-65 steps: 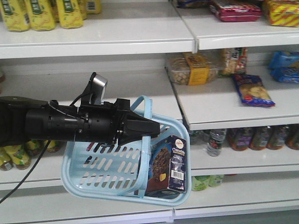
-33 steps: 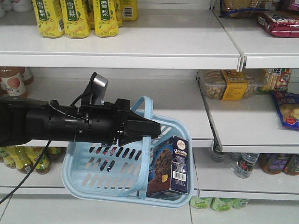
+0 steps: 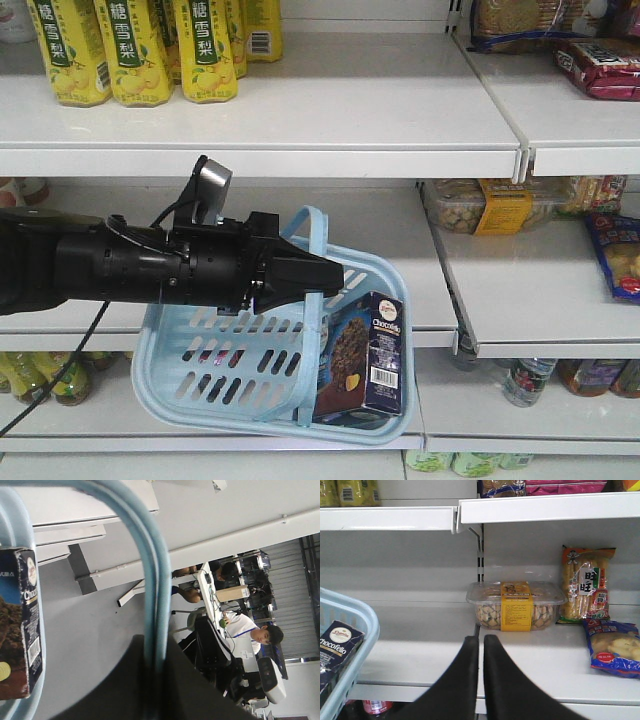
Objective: Left arm holds basket, right arm returns cookies
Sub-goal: 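Drive up to the snack shelf holding the basket in the left gripper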
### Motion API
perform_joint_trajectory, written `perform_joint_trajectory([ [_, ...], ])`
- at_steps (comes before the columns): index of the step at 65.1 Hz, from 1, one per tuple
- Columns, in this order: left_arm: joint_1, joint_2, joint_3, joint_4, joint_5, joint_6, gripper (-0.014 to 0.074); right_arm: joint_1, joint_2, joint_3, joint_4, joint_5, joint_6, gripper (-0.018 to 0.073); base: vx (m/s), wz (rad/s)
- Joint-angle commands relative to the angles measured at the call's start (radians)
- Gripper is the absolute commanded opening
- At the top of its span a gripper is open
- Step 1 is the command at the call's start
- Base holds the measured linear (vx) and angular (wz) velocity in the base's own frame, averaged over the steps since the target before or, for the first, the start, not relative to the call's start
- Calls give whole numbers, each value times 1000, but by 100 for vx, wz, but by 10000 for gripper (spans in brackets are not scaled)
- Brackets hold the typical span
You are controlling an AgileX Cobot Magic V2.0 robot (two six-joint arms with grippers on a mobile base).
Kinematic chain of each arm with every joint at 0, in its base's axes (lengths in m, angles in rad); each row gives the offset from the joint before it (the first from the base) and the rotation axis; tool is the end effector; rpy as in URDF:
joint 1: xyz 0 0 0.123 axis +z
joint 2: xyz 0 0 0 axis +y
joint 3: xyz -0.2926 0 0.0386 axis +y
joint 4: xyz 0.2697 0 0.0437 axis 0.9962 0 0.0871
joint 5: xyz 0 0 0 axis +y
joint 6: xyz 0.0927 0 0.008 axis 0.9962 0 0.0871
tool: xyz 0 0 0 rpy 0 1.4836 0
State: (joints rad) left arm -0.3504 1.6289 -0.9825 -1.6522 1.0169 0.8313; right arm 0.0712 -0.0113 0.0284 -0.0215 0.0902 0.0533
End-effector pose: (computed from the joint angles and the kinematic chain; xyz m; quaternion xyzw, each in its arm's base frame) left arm 0.2941 -0.1915 0.2648 0.0550 0.7792 -0.6068 0.1469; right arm 0.0702 0.0048 0.1954 -0.0134 0.7140 0.0354 0.6991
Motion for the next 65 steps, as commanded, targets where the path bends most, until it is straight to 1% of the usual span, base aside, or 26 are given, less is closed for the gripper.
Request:
perform_joint_trajectory([
  [1,-7,-50,-31,-127,66,11,-6,-2,-13,17,-3,-73,0,-11,10,-6],
  [65,-7,-50,-31,-127,66,11,-6,-2,-13,17,-3,-73,0,-11,6,-2],
])
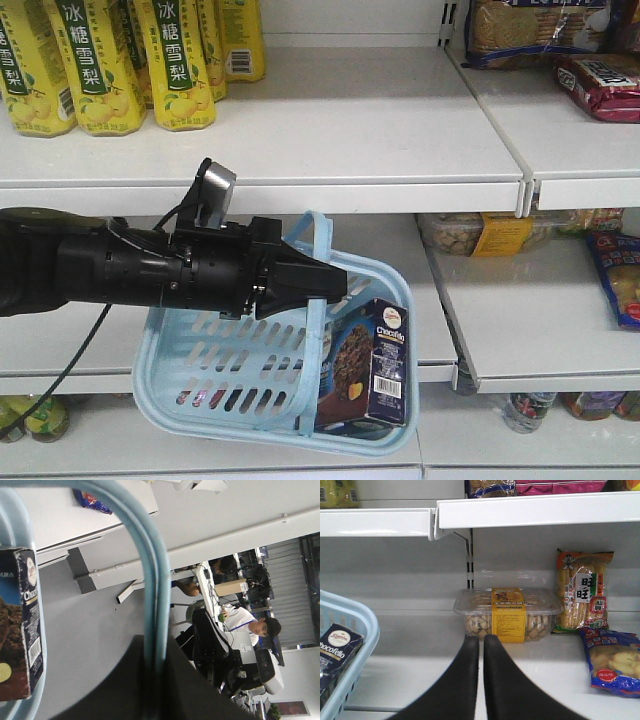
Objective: Left arm holds basket, right arm returns cookies
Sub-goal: 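Drive up to the snack shelf holding the basket in the left gripper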
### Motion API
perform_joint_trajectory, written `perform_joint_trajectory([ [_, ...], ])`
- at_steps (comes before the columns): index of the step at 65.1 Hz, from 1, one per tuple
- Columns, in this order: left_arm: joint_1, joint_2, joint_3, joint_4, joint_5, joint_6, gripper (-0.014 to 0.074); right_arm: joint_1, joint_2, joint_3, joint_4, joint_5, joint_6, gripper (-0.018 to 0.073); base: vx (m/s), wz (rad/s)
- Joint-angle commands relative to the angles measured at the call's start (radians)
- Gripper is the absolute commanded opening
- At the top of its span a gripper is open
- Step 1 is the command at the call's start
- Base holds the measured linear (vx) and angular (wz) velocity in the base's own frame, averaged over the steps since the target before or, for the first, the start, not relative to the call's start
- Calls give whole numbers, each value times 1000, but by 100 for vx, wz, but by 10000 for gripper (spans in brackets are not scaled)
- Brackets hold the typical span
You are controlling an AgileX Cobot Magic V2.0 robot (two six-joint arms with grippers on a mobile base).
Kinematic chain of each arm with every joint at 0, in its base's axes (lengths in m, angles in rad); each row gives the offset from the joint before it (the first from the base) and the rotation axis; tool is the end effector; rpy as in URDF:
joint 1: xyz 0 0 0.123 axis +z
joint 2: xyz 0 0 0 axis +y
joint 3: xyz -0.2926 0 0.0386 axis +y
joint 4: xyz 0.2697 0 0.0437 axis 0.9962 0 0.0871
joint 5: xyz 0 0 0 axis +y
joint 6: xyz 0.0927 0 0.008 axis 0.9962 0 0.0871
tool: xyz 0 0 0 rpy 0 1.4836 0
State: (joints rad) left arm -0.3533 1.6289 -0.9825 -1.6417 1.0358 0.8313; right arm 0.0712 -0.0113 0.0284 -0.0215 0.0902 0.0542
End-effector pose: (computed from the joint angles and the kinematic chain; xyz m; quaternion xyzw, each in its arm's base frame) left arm 0.2916 -0.1927 0.2650 0.0647 0.7780 -0.6091 0.1399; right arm 0.0702 0.0048 0.1954 -0.0130 0.7141 0.0357 0.6991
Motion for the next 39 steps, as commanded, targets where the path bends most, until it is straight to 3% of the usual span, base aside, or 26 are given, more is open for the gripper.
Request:
perform_joint_trajectory([
  [1,-4,-50,-31,-138,47,11,-6,-2,-13,17,-3,-73,-1,-11,5,0],
  [39,-4,-50,-31,-138,47,11,-6,-2,-13,17,-3,-73,-1,-11,3,1],
])
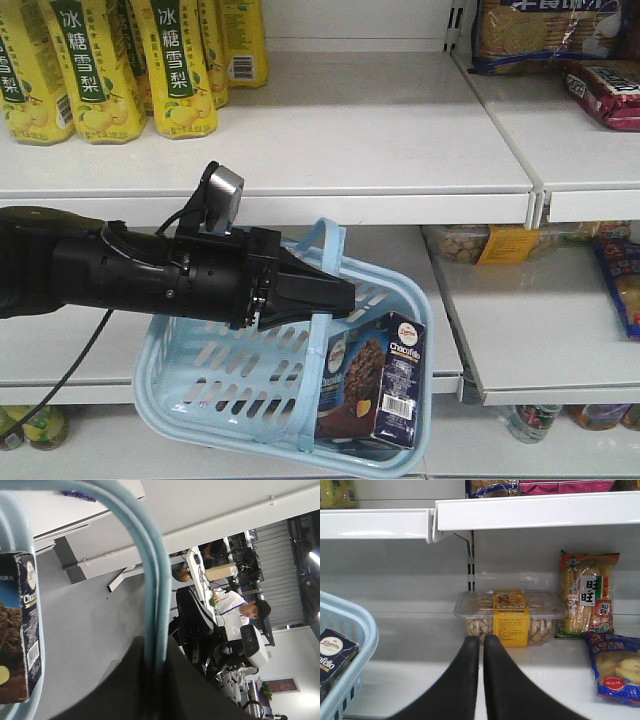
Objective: Left arm holds basket, right arm returns cookies
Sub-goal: 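Drive up to the snack shelf holding the basket in the left gripper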
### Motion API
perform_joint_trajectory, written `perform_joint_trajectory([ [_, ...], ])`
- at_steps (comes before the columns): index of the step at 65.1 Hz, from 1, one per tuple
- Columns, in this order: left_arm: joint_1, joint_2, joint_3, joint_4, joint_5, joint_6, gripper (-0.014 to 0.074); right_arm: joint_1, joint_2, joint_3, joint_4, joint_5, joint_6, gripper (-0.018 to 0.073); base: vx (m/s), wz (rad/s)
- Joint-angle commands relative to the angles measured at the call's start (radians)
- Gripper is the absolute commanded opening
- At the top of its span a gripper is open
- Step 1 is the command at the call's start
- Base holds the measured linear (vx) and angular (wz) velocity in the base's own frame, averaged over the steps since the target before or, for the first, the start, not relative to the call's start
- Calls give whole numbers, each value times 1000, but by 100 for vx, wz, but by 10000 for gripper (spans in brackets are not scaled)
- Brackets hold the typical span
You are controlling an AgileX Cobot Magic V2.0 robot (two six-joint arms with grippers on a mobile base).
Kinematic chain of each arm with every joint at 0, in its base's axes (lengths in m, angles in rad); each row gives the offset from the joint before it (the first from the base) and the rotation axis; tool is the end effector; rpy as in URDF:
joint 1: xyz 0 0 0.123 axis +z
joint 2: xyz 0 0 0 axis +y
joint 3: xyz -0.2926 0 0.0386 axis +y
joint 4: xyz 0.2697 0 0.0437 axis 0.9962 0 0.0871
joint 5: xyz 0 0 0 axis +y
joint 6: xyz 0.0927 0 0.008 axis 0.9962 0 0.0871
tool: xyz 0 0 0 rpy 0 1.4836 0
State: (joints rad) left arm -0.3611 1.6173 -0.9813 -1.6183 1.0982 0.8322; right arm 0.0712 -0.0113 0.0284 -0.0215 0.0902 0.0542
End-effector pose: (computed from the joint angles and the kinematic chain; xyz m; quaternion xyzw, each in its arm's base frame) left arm 0.2825 -0.1952 0.2698 0.0949 0.7692 -0.6201 0.1218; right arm 0.0702 0.0048 0.1954 -0.0130 0.7141 0.0357 0.6991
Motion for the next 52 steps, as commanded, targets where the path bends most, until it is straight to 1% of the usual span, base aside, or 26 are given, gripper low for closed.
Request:
perform_joint_trajectory([
  [1,4,-39,-32,-161,-15,10,-6,-2,-13,17,-3,-73,-1,-11,1,0],
  [52,4,-39,-32,-161,-15,10,-6,-2,-13,17,-3,-73,-1,-11,0,0],
])
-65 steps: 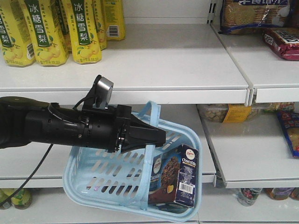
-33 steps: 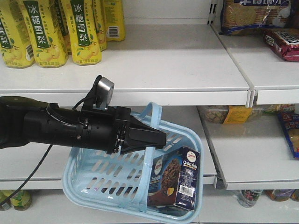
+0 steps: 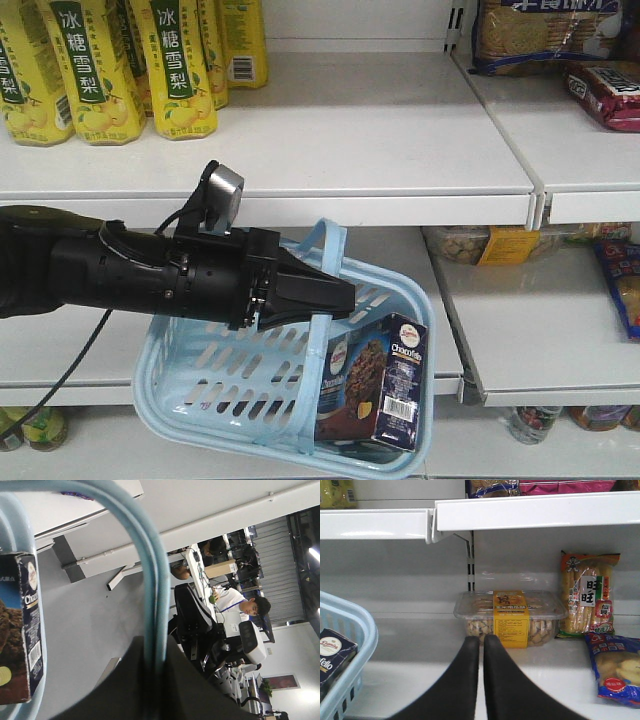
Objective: Left arm holds basket, right arm returns cookies
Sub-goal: 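Drive up to the snack shelf holding the basket in the left gripper, then reach the open right gripper down into the basket toward the Chocofello box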
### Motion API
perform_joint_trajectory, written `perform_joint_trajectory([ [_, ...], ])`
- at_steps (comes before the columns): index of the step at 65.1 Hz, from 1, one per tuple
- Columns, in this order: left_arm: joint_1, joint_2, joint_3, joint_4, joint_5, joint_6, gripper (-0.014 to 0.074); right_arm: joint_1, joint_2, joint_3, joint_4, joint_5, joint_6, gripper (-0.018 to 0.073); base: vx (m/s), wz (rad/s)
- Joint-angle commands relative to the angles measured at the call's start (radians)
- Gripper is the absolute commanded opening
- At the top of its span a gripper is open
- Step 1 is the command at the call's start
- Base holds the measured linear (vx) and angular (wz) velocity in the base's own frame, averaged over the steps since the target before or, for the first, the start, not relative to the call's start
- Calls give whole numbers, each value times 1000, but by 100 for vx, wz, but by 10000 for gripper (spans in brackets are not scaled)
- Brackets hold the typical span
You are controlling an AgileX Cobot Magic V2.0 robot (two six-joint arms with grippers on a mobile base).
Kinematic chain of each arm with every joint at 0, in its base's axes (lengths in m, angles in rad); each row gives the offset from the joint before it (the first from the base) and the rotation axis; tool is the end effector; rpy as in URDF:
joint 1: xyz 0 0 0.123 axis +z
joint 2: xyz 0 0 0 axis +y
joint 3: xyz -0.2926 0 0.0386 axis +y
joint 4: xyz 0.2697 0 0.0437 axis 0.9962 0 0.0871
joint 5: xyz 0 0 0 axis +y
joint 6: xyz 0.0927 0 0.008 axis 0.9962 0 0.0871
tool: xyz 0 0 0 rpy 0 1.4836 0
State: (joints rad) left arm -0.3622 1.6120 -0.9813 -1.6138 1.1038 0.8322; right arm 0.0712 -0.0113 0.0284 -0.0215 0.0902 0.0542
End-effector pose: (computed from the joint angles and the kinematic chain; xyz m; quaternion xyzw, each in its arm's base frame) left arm 0.2809 -0.1952 0.2715 0.0997 0.7681 -0.6207 0.1214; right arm 0.0702 0.0048 0.1954 -0.0130 0.7141 0.0357 0.6991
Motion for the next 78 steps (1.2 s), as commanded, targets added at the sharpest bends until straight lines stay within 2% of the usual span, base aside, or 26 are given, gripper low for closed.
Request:
perform_joint_trajectory([
  [1,5,-33,-32,-166,-21,10,-6,-2,-13,17,-3,-73,-1,-11,0,0],
  [25,5,-33,-32,-166,-21,10,-6,-2,-13,17,-3,-74,-1,-11,0,0],
  [41,5,-33,-32,-166,-21,10,-6,-2,-13,14,-3,-165,3,-11,0,0],
  [49,5,-33,-32,-166,-21,10,-6,-2,-11,-6,33,-165,62,-11,0,0],
  [54,5,-33,-32,-166,-21,10,-6,-2,7,-26,35,-157,64,-11,0,0],
  [65,5,-33,-32,-166,-21,10,-6,-2,136,-139,33,-150,56,-11,0,0],
  [78,5,-33,-32,-166,-21,10,-6,-2,343,-346,29,-24,52,-11,0,0],
])
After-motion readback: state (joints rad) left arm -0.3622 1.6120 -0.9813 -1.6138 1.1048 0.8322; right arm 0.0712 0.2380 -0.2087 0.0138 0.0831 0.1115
